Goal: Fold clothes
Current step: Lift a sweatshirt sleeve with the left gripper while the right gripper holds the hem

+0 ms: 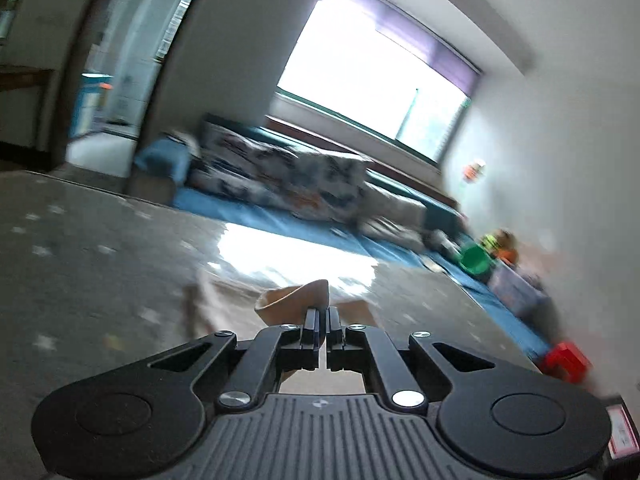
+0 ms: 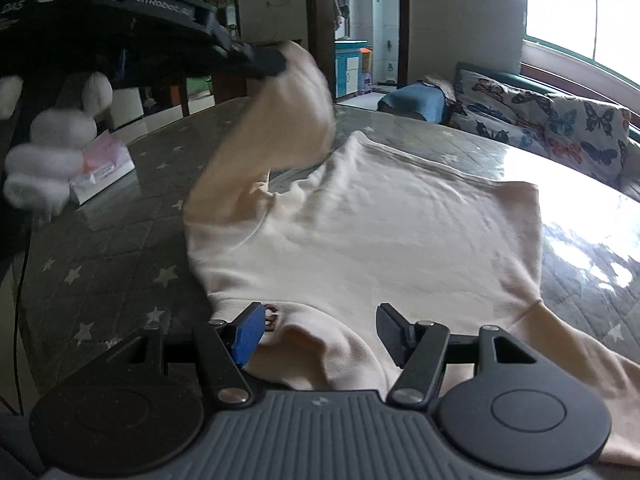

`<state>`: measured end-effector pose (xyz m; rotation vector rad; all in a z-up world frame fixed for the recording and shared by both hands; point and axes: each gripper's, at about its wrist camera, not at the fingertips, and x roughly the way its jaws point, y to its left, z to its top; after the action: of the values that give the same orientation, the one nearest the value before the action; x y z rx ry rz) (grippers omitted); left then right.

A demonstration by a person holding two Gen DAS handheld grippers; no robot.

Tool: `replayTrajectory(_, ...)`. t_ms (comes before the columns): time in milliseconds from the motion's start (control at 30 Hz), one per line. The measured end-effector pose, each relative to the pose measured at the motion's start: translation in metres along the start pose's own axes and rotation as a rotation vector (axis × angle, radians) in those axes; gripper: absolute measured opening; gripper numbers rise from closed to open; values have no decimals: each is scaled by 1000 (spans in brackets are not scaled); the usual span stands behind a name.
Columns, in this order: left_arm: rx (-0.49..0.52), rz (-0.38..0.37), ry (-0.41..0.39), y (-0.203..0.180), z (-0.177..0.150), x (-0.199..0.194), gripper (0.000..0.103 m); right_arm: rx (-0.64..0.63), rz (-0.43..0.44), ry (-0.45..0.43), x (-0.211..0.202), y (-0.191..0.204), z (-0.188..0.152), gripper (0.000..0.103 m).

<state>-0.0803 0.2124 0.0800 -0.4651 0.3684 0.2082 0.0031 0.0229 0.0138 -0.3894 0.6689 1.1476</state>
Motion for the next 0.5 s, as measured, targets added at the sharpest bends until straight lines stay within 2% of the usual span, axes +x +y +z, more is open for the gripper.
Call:
replayTrajectory(200,31,-121,122,-27,-28,41,4,49,-18,2,-3,-12,-4,63)
replayTrajectory(300,57,-153,196,-36,-44,49,6,63,-21,5,-3,-16,-6,63)
replayTrajectory(400,95,-161,224,-38,-53,52,10,73,-27,10,-3,-19,-8,63)
replayTrajectory(500,119,-162,219,-33,-53,45,12,81,-28,16,-3,-22,-10,63)
